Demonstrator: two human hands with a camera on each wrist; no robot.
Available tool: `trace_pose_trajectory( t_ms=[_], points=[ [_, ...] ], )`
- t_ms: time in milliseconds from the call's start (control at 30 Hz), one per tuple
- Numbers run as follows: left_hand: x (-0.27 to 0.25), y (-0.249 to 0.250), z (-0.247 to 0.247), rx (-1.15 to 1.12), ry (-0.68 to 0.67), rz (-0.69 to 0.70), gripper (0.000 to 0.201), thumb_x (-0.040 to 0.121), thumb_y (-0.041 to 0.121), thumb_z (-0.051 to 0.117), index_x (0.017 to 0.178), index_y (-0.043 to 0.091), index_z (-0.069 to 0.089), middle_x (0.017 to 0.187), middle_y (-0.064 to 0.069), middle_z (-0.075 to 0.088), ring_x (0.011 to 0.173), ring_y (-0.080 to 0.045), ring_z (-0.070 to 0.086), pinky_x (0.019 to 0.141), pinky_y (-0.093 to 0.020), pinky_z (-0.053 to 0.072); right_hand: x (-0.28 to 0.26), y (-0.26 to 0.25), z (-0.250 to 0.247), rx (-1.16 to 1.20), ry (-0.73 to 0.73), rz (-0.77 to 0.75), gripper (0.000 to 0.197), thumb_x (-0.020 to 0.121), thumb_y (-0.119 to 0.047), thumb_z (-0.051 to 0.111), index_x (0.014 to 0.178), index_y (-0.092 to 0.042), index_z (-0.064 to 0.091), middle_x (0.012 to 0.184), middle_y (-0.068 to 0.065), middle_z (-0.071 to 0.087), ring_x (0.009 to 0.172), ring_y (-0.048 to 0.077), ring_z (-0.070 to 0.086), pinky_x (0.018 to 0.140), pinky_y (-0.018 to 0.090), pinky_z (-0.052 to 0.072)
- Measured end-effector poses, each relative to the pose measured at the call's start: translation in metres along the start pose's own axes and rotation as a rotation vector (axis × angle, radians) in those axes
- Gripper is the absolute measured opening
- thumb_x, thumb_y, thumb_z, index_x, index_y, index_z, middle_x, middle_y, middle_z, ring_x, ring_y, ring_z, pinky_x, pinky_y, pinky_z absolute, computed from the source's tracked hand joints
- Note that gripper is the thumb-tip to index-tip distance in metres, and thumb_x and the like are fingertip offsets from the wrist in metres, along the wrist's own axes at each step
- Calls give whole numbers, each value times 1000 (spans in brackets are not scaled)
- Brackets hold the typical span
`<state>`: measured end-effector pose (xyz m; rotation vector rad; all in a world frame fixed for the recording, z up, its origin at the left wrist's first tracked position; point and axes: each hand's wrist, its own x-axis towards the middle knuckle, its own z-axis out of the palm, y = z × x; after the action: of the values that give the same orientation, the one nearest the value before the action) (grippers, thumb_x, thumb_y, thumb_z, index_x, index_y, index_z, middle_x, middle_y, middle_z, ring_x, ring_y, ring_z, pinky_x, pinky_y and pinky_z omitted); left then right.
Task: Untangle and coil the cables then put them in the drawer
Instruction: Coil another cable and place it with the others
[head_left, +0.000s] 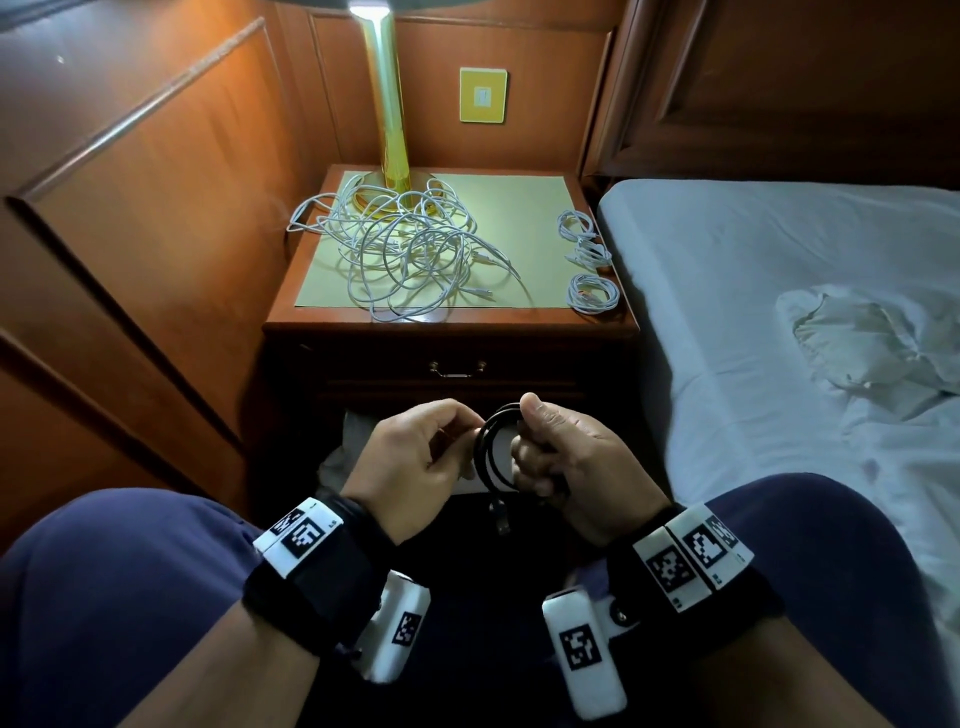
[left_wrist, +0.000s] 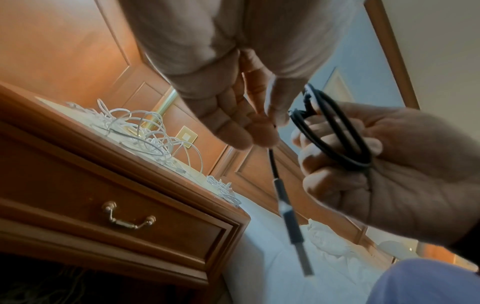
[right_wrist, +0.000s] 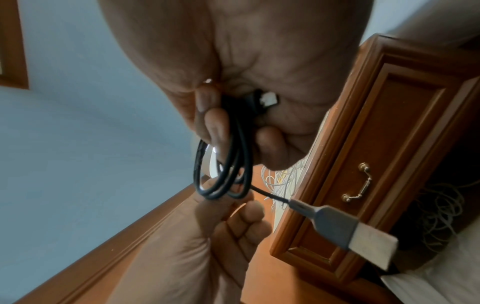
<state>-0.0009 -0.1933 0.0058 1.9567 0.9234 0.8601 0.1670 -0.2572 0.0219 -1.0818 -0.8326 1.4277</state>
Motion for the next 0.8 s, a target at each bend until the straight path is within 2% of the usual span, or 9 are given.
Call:
trace_pose_trajectory(
  t_ms=[133,200,267,333,400,467,600,667,800],
  points=[
    [0,3,3,-253,-4,-132,12,96,3,60,90,11,67,78,-4,69,70,-16,68,67,-30,58,0,1,2,-6,31,-3,40,101,-40,46,70,-18,36,58,0,29,49,13,27,43,20,22],
    [1,8,6,-483,43,-203,9,96,3,58,91,6,63,77,-2,66,71,-15,68,67,-28,58,0,1,4,-13,47,3,39,106,-35,38,72,-16,36,61,2,28,49,11,26,40,16,25],
    [1,12,10,-643,77,-246,6,93,8,60,89,9,65,80,-1,66,76,-18,69,72,-31,59,-1,-1,7,-4,53,4,38,107,-32,32,73,-15,35,62,4,25,49,10,24,39,15,25],
    [0,13,13,-742,73,-288,7,85,17,64,84,19,71,82,-4,67,81,-21,68,79,-40,56,-1,-1,7,-2,58,-3,38,107,-30,31,73,-14,36,61,3,26,48,9,23,38,14,25],
    [-1,13,15,-778,78,-310,9,81,21,66,79,25,74,82,-4,69,80,-20,68,82,-43,55,0,-1,6,-20,66,-16,38,107,-29,32,74,-13,38,59,0,30,48,8,26,40,14,26],
    [-1,13,16,-793,99,-314,9,80,21,66,79,24,75,81,-3,71,78,-18,71,77,-39,58,2,2,5,-39,72,-40,38,107,-29,34,73,-13,41,58,-2,34,50,8,28,43,15,27],
    [1,11,15,-861,88,-324,29,76,30,72,93,7,69,90,-12,72,83,-23,72,78,-30,60,1,4,2,-174,88,-119,40,106,-30,34,71,-14,43,55,-6,38,48,8,30,42,17,27],
    [1,8,15,-736,82,-285,32,70,24,78,96,7,69,91,-9,73,86,-22,71,79,-28,58,1,5,1,-276,106,-145,40,105,-31,34,72,-12,44,55,-6,40,48,9,32,43,19,28],
    [0,4,21,-667,64,-279,16,85,-2,68,101,1,67,90,-14,72,80,-21,70,76,-26,59,4,10,-1,-357,114,-158,37,105,-33,38,74,-15,48,56,-10,44,47,9,36,44,23,29]
  ],
)
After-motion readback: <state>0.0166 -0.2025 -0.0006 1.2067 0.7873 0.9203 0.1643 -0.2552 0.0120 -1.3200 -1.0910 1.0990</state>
